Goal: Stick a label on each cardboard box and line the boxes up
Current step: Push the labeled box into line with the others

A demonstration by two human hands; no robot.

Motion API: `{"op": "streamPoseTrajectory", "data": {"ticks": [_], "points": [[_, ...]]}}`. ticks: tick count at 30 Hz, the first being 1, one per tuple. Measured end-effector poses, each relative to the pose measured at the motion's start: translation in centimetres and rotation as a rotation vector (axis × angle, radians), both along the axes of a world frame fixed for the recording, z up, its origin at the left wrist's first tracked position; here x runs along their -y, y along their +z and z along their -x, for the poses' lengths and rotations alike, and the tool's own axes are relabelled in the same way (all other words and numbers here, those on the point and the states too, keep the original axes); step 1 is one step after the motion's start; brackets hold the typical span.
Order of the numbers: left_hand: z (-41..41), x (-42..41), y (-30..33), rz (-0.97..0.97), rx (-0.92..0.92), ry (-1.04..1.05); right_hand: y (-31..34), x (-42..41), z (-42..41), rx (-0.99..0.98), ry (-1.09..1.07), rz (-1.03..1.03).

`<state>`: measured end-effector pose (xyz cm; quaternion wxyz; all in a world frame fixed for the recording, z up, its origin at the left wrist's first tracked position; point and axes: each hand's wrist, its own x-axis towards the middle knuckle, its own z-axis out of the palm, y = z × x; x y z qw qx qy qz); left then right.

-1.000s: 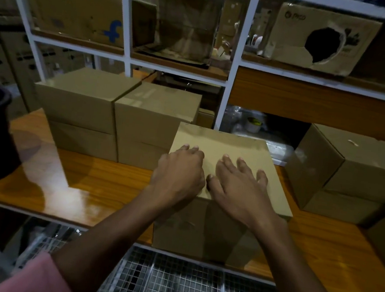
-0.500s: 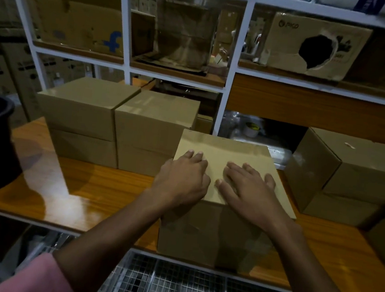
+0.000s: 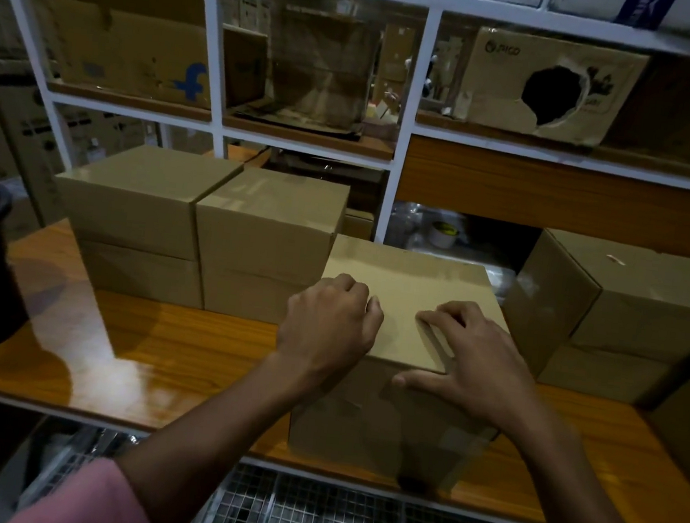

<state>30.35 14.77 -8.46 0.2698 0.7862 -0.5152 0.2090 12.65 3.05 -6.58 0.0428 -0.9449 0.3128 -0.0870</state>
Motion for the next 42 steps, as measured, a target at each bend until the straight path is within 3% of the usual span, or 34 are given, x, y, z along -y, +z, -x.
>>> {"op": "streamPoseTrajectory", "data": {"ticks": [6, 11, 16, 25, 31, 37, 42], "points": [[-0.8, 0.9, -1.0, 0.034, -0.007, -0.102, 0.1, 0.5, 0.2, -0.009, -0.047, 0.033], [-1.4, 0.3, -3.0, -0.109, -0.017, -0.275, -0.1, 2.0, 1.7, -0.025, -0.075, 0.005], [-1.7, 0.4, -2.3, -0.231, -0.004, -0.257, -0.2, 1.8, 1.9, 0.046, -0.122, 0.039], [-1.5, 1.6, -3.5, -0.126, -0.108, -0.227, -1.8, 2.8, 2.5, 0.137, -0.172, 0.152], [0.0, 1.1, -3.6, -0.121, -0.121, -0.095, -2.7, 3.1, 3.5, 0.198, -0.2, 0.094], [-0.9, 1.8, -3.1, -0.19, -0.151, -0.152, -5.3, 3.6, 3.8, 0.362, -0.268, 0.007], [-1.1, 3.0, -3.5, -0.098, -0.271, -0.13, -6.0, 5.0, 2.8, 0.42, -0.278, 0.003]]}}
